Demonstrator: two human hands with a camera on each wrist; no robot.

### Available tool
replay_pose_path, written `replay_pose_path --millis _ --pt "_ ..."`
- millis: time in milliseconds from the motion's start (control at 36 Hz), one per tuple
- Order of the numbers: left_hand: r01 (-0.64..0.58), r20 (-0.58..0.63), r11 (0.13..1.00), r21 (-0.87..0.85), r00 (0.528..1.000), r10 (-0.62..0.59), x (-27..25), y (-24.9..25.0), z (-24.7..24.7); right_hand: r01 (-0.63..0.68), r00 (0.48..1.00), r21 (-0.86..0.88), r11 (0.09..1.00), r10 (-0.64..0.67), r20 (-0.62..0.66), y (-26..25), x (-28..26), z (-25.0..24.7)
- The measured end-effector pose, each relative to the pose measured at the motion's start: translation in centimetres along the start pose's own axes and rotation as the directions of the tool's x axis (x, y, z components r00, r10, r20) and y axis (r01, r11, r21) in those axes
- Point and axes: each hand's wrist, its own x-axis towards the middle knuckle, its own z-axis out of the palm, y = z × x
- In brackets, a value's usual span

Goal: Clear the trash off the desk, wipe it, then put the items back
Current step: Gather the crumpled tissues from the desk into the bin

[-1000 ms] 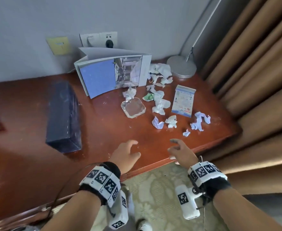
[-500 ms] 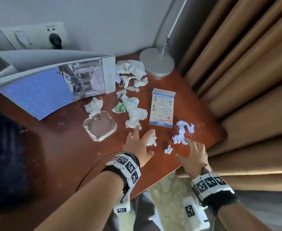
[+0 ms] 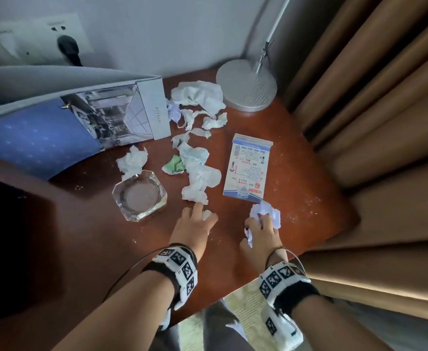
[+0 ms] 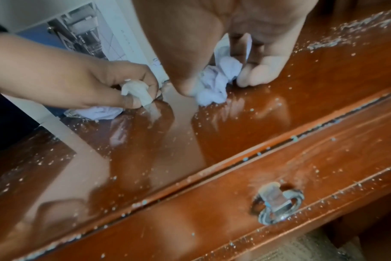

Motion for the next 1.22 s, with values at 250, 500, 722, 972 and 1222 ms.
replay_pose_path --millis 250,500,722,972,1222 --pt "0.058 -0.176 0.917 -0.394 0.975 -0.138 -0.1 -1.8 0.4 0.149 0.98 0.229 0.962 -0.114 -0.161 0.1 1.1 0.4" --pt "0.247 0.361 -0.398 -0.884 0.9 -0.245 -1.5 1.3 -1.2 0.532 0.823 0.509 0.677 -0.272 -0.499 -6.8 -2.4 0.1" --pt "0.253 0.381 -0.575 -0.778 0.918 -0.111 -3.0 -0.2 -2.0 0.354 0.924 0.402 0.844 -0.382 -0.012 -8.4 -1.8 0.0" --pt "0.135 0.325 -0.534 -0.834 0.904 -0.278 -3.9 -1.9 -1.9 0.569 0.822 0.444 0.692 -0.497 -0.278 -9.2 -3.3 -0.9" --pt "0.135 0.289 -0.64 -0.757 0.946 -0.143 -5.5 -1.9 -3.6 0.528 0.841 0.258 0.809 -0.455 -0.293 -13.7 -2.6 -0.3"
